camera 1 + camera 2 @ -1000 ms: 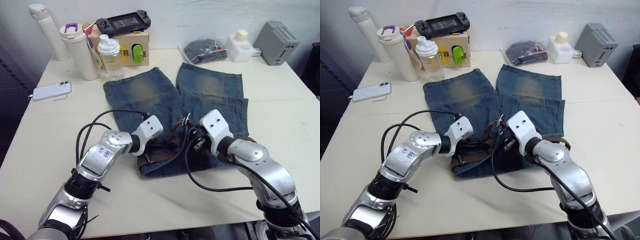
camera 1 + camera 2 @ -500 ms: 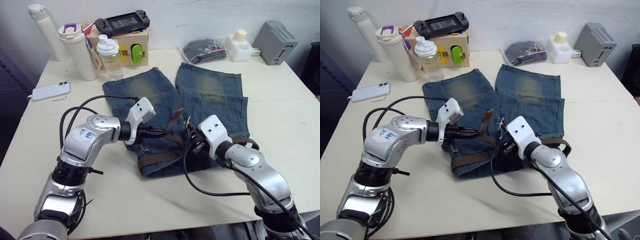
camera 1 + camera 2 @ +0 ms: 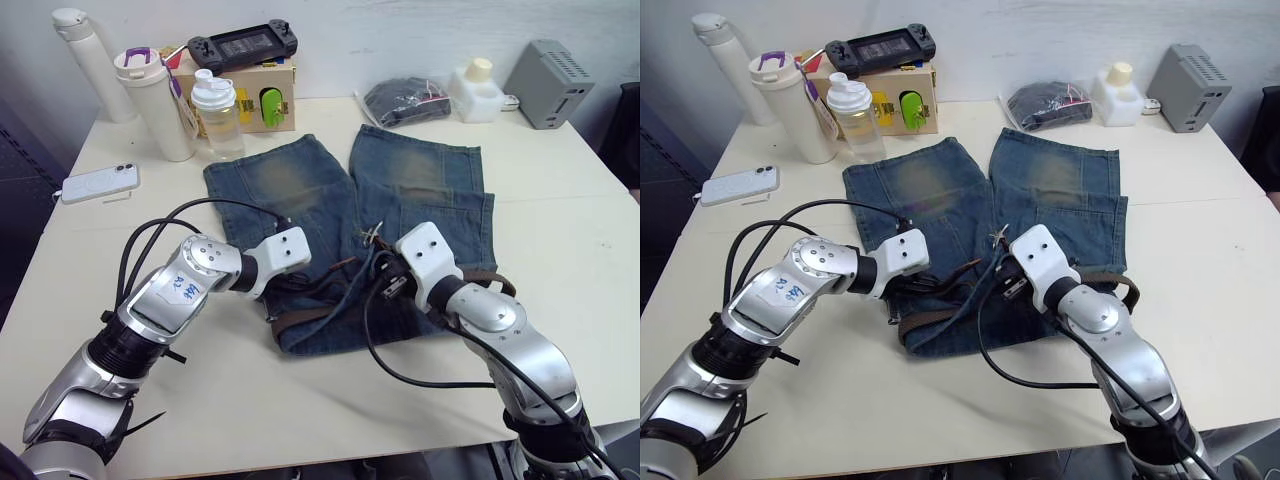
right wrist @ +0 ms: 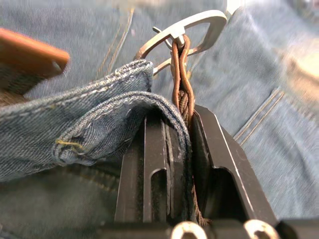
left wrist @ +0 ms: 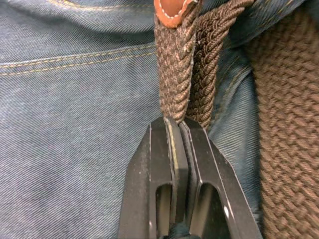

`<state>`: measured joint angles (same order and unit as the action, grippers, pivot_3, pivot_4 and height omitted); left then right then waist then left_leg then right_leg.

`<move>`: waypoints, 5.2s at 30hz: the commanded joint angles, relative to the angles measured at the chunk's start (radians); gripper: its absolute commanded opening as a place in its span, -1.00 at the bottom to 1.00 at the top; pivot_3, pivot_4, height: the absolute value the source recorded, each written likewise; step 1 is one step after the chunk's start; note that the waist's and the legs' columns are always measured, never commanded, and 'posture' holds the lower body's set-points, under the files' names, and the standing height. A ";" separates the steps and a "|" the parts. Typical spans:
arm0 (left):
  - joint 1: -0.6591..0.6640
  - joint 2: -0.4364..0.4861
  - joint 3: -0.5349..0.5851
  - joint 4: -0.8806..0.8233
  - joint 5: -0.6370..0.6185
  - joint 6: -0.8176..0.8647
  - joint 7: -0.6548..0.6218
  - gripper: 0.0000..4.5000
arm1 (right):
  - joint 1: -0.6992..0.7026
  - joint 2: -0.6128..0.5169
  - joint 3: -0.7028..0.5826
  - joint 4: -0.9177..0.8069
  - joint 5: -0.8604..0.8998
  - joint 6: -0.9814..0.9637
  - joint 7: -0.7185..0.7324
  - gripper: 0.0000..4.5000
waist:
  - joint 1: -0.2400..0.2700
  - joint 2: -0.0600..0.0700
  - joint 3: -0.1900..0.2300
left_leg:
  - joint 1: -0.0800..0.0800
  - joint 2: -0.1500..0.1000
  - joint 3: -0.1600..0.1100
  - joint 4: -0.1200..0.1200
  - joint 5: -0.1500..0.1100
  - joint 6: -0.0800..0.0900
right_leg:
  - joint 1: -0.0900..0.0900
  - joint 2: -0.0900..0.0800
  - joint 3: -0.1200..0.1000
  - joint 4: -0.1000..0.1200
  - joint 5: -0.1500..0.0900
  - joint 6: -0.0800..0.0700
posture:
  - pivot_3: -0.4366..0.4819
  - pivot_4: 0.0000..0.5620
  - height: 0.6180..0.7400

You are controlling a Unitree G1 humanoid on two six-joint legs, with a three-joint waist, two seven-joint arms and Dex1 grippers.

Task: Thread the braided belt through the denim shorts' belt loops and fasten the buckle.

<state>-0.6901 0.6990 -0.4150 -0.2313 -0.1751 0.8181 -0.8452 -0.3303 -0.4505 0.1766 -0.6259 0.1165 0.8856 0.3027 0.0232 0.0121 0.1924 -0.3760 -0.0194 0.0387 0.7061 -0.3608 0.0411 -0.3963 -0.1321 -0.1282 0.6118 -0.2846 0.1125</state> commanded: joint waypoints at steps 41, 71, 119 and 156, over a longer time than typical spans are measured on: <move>0.043 -0.126 0.076 -0.037 0.029 0.146 0.093 -1.00 | 0.031 -0.062 0.125 -0.066 -0.074 0.011 0.095 -1.00 | 0.001 0.000 0.000 | 0.000 0.000 0.000 0.000 0.000 0.000 | 0.000 0.000 -0.001 0.001 0.000 0.000 | -0.05 -0.47 0.19; 0.055 -0.129 0.068 -0.122 -0.014 0.396 0.168 -1.00 | -0.054 0.125 0.116 -0.046 -0.099 0.266 -0.084 -1.00 | -0.003 -0.001 -0.001 | 0.001 0.000 0.000 0.000 0.000 0.000 | 0.000 0.000 0.000 0.002 0.000 0.000 | -0.05 -0.47 0.19; -0.162 -0.100 0.004 0.102 -0.062 0.305 0.038 -1.00 | -0.122 0.040 0.256 -0.071 -0.248 0.224 -0.105 -1.00 | -0.002 -0.001 -0.001 | 0.000 0.000 0.001 -0.001 0.000 0.000 | -0.001 0.000 -0.001 0.002 0.000 0.000 | -0.05 -0.47 0.19; -0.167 -0.150 -0.060 -0.034 -0.003 0.236 0.113 -1.00 | -0.172 -0.097 0.450 -0.036 -0.330 0.274 0.034 -1.00 | -0.001 -0.001 -0.001 | 0.000 -0.001 0.000 0.000 0.000 0.000 | -0.001 -0.001 -0.002 0.002 0.000 0.000 | -0.05 -0.47 0.19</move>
<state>-0.8369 0.5483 -0.4679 -0.1872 -0.1926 1.1237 -0.7172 -0.5006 -0.5458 0.6008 -0.6574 -0.2161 1.1578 0.3118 0.0221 0.0110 0.1917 -0.3759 -0.0201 0.0390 0.7059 -0.3603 0.0410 -0.3972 -0.1326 -0.1297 0.6134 -0.2850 0.1125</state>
